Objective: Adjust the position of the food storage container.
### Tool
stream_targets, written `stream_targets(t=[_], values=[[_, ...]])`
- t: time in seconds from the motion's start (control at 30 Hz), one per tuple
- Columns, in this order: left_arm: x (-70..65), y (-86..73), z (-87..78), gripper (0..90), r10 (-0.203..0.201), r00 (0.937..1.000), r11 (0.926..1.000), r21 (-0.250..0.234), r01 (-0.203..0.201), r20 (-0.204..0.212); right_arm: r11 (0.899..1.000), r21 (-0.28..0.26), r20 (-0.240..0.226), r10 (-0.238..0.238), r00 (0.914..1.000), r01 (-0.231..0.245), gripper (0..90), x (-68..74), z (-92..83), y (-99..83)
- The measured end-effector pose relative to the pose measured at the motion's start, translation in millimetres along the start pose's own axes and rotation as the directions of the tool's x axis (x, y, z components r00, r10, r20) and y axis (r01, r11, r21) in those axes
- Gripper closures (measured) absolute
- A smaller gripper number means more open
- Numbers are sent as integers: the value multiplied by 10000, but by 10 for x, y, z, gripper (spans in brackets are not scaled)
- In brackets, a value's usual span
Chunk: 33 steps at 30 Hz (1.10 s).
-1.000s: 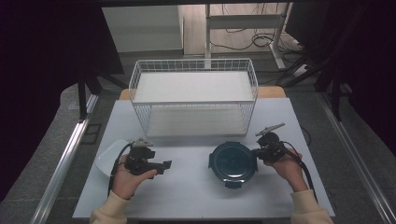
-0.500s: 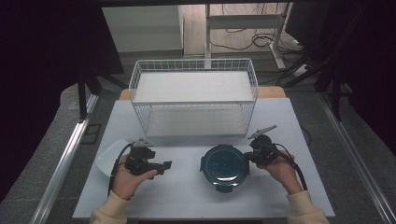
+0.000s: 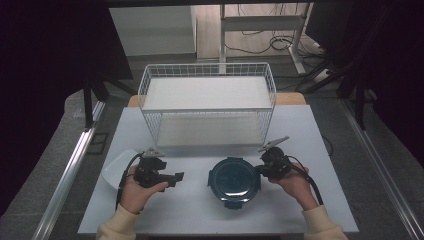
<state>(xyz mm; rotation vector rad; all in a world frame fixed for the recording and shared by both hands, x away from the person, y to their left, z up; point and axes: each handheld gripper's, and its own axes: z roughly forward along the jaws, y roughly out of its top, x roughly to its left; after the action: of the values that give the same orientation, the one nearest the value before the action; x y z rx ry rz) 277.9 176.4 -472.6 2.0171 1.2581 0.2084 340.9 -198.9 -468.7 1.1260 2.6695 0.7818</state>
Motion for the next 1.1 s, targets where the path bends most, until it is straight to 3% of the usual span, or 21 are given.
stream_targets(t=[0.6, 0.8, 0.93, 1.1], values=[[-33, 12, -1, 200, 116, 9999, 9999, -3, -116, 42, 9969, -252, -149, -749, 9971, 745, 896, 367, 168, 150], [-33, 6, -22, 199, 104, 9999, 9999, -38, -104, 26, 9962, -344, -407, -816, 9958, 802, 895, 359, 174, 148], [-42, 22, -31, 200, 92, 10000, 9998, -161, -91, 9, 9932, -1046, -468, -567, 9973, 515, 895, 294, 28, 142], [-52, 24, -67, 199, 120, 9999, 9993, -343, -117, 89, 9753, -2199, -697, 46, 9976, -198, 893, 185, -246, 69]])
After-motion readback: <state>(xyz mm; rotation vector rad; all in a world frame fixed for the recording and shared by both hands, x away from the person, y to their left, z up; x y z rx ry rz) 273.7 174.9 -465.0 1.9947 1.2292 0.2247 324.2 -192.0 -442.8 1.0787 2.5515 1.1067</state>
